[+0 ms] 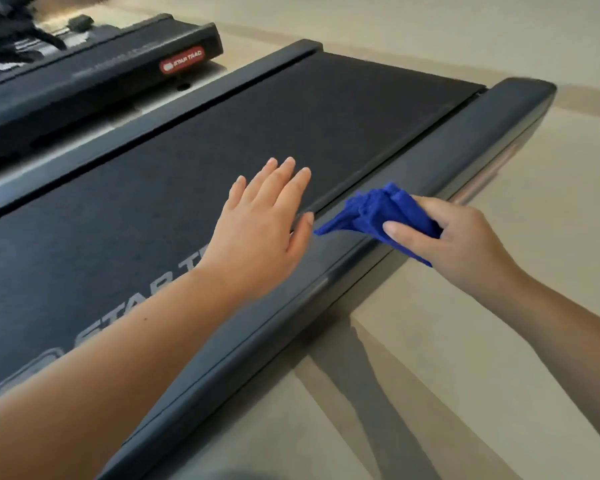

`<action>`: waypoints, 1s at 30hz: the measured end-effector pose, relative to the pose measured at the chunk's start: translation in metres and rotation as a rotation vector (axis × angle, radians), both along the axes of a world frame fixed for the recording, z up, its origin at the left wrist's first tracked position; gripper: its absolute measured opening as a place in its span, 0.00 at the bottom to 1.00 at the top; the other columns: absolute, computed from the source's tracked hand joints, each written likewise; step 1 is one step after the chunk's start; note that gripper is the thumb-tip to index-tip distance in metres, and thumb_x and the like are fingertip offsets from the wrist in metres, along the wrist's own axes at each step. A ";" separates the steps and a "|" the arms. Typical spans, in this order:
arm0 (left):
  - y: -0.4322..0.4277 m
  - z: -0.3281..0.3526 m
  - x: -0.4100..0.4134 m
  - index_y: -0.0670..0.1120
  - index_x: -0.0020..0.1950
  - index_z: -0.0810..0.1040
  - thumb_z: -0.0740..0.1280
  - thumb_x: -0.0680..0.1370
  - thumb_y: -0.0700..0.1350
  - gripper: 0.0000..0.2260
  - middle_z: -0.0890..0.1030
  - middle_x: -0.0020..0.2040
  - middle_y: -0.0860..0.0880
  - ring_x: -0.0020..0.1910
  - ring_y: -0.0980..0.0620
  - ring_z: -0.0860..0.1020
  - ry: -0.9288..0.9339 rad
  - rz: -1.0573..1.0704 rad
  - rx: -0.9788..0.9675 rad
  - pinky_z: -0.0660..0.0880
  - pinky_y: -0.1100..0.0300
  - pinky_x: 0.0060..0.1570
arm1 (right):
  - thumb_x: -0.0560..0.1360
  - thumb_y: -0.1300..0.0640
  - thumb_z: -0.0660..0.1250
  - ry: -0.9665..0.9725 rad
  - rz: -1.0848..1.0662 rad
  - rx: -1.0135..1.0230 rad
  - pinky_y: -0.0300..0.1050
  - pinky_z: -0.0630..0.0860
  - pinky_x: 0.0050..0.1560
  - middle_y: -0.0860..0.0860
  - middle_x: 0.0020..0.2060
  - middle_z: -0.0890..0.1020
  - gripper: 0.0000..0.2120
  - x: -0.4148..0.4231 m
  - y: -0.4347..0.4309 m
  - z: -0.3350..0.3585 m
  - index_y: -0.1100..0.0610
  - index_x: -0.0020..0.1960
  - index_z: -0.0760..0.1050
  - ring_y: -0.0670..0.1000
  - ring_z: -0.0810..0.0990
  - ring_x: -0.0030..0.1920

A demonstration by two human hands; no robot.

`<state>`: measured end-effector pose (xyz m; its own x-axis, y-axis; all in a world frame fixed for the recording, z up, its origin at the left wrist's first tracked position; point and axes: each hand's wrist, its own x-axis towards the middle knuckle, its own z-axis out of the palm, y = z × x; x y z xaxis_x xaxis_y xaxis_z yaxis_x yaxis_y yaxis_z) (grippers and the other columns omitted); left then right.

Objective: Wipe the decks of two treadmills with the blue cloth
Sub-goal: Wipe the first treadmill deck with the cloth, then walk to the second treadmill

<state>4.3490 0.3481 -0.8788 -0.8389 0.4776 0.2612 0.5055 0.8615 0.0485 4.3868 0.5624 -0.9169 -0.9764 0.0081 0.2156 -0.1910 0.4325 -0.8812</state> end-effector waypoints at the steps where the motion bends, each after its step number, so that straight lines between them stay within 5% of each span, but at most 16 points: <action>1: 0.008 0.004 -0.001 0.44 0.73 0.61 0.47 0.77 0.55 0.27 0.63 0.73 0.45 0.73 0.45 0.57 0.013 -0.003 -0.007 0.52 0.46 0.69 | 0.74 0.56 0.67 -0.016 -0.036 -0.065 0.27 0.66 0.33 0.40 0.27 0.74 0.12 0.001 0.002 -0.001 0.42 0.36 0.73 0.39 0.72 0.32; 6: 0.033 0.034 -0.007 0.44 0.73 0.60 0.44 0.77 0.57 0.29 0.63 0.73 0.45 0.74 0.47 0.56 -0.018 0.026 0.077 0.49 0.48 0.70 | 0.75 0.58 0.67 -0.112 -0.085 -0.261 0.26 0.64 0.31 0.37 0.23 0.71 0.22 0.014 0.000 0.013 0.39 0.27 0.72 0.38 0.70 0.28; 13: 0.051 0.084 0.038 0.43 0.73 0.62 0.43 0.77 0.58 0.30 0.64 0.72 0.44 0.73 0.45 0.56 -0.184 -0.031 -0.009 0.50 0.46 0.70 | 0.74 0.57 0.68 -0.239 -0.199 -0.357 0.31 0.63 0.32 0.40 0.24 0.69 0.16 0.072 0.015 0.070 0.46 0.30 0.71 0.40 0.67 0.29; 17: 0.082 0.123 0.066 0.42 0.72 0.63 0.42 0.78 0.58 0.31 0.65 0.72 0.43 0.73 0.44 0.57 -0.281 -0.110 -0.032 0.50 0.45 0.69 | 0.74 0.54 0.68 -0.322 -0.294 -0.369 0.42 0.63 0.36 0.50 0.32 0.69 0.12 0.106 0.041 0.120 0.63 0.40 0.72 0.47 0.67 0.33; 23: 0.151 0.198 0.104 0.46 0.74 0.59 0.40 0.75 0.61 0.33 0.60 0.74 0.48 0.74 0.50 0.52 -0.449 -0.129 0.086 0.49 0.50 0.71 | 0.74 0.55 0.68 -0.354 -0.421 -0.411 0.29 0.63 0.33 0.38 0.26 0.72 0.10 0.144 0.085 0.220 0.43 0.36 0.72 0.40 0.70 0.31; 30: 0.222 0.305 0.117 0.48 0.74 0.59 0.40 0.74 0.61 0.32 0.58 0.75 0.50 0.74 0.52 0.51 -0.500 -0.238 0.130 0.47 0.54 0.70 | 0.73 0.56 0.68 -0.317 -0.666 -0.523 0.31 0.65 0.33 0.41 0.27 0.71 0.09 0.179 0.129 0.325 0.49 0.35 0.73 0.43 0.70 0.31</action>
<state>4.4664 0.5705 -0.5739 -0.7486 0.6592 -0.0706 0.5734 0.6973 0.4300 4.5659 0.6909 -0.5920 -0.7472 0.6147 -0.2527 0.2410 -0.1037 -0.9650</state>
